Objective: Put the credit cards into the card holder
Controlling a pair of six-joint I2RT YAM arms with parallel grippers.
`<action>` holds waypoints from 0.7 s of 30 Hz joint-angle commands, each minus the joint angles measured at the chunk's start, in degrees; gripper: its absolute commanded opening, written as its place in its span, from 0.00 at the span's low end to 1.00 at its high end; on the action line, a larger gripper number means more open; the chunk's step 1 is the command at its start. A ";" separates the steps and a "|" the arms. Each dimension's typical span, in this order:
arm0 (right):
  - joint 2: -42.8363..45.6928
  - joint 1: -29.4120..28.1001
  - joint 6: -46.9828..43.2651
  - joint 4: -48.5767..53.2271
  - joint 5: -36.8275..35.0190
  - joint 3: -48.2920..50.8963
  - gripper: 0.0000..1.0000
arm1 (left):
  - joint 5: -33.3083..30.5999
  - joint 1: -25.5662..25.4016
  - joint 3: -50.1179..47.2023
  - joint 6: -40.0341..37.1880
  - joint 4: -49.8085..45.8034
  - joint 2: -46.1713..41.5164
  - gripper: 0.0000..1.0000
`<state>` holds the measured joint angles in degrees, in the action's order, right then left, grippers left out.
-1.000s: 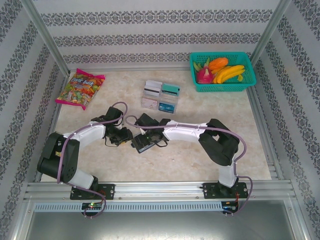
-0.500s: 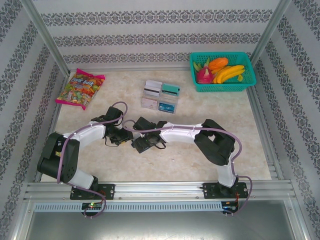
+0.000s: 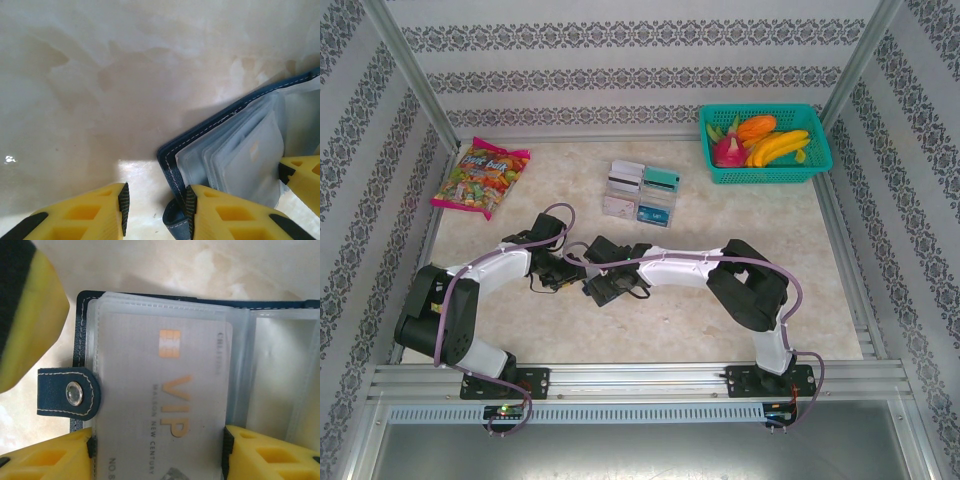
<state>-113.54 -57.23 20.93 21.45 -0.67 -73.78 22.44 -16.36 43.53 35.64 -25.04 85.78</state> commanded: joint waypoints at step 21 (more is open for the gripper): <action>2.28 6.91 4.15 -9.44 21.84 6.50 0.51 | 0.46 0.92 3.28 -0.11 -0.80 -0.32 0.39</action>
<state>-111.24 -50.59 23.90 12.10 17.56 -68.99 22.44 -16.36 45.39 35.62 -25.06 85.78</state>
